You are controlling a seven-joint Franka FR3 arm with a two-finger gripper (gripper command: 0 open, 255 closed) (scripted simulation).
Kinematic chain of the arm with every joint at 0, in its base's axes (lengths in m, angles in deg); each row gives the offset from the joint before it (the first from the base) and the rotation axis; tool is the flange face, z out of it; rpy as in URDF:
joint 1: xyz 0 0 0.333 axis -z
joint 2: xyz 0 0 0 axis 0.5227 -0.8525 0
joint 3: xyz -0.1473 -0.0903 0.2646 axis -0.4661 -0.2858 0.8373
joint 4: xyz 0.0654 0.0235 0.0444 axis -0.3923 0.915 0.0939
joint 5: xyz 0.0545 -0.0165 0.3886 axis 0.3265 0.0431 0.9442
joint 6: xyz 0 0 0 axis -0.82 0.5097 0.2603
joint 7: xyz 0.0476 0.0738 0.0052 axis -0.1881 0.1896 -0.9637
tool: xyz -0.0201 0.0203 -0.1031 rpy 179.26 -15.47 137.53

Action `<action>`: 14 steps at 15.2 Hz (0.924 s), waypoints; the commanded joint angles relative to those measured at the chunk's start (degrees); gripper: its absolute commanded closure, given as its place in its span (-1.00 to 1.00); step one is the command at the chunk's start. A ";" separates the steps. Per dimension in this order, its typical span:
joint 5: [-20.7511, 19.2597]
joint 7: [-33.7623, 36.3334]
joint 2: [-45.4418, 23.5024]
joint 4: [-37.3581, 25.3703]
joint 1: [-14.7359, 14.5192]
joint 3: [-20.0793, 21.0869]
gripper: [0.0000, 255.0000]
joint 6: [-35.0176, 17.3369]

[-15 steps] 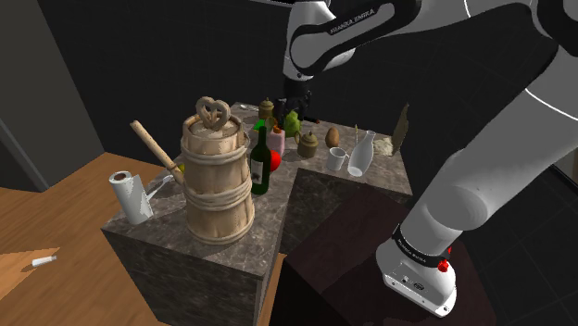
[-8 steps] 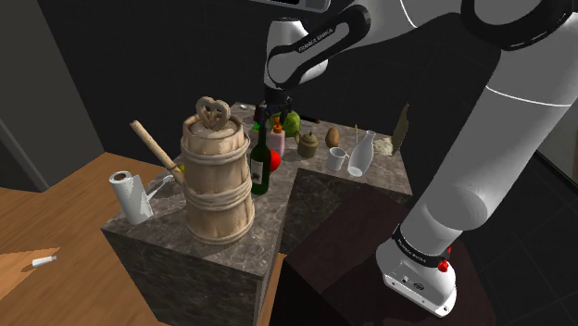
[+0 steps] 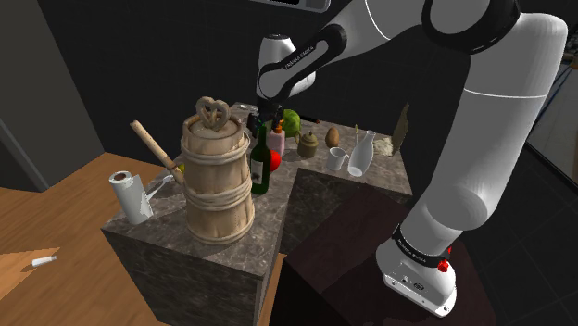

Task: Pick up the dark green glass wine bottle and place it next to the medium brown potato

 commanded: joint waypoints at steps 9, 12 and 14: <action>-0.25 0.18 -1.48 0.13 -0.02 -0.12 -1.00 -1.63; -0.25 0.18 -1.48 0.13 -0.02 -0.12 1.00 -1.63; -0.25 0.18 -1.47 0.14 -0.01 -0.12 1.00 -1.63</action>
